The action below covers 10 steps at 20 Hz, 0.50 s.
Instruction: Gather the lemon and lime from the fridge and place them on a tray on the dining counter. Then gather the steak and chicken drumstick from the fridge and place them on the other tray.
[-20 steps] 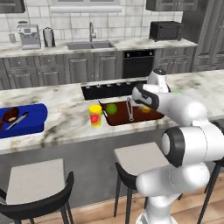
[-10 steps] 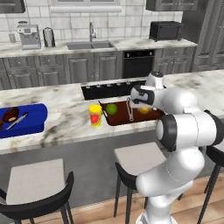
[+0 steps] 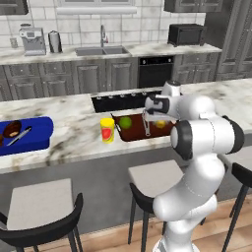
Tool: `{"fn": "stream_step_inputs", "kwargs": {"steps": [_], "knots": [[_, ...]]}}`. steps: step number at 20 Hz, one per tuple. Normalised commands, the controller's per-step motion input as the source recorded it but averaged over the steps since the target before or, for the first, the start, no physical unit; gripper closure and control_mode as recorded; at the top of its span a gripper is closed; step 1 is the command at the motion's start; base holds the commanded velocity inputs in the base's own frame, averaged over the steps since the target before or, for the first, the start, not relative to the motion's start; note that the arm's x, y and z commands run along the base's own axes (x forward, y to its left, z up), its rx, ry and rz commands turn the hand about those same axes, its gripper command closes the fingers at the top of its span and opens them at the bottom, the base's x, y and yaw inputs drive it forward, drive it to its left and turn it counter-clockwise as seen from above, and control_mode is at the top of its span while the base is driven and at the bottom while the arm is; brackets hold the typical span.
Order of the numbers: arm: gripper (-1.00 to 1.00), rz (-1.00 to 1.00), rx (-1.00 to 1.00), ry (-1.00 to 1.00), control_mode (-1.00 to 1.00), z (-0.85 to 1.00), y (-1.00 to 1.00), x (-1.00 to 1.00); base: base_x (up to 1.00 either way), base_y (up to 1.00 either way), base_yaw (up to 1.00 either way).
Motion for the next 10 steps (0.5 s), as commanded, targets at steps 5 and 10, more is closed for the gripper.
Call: {"fn": "stream_step_inputs", "kwargs": {"steps": [5, 10], "knots": [[-1.00, 0.06, 0.00, 0.00, -1.00, -0.01, -0.02, -0.06, 0.00, 0.00, 0.00], [-1.00, 0.00, 0.00, -0.01, -1.00, 0.18, 0.00, -0.44, 0.00, 0.00, 0.00]]}}
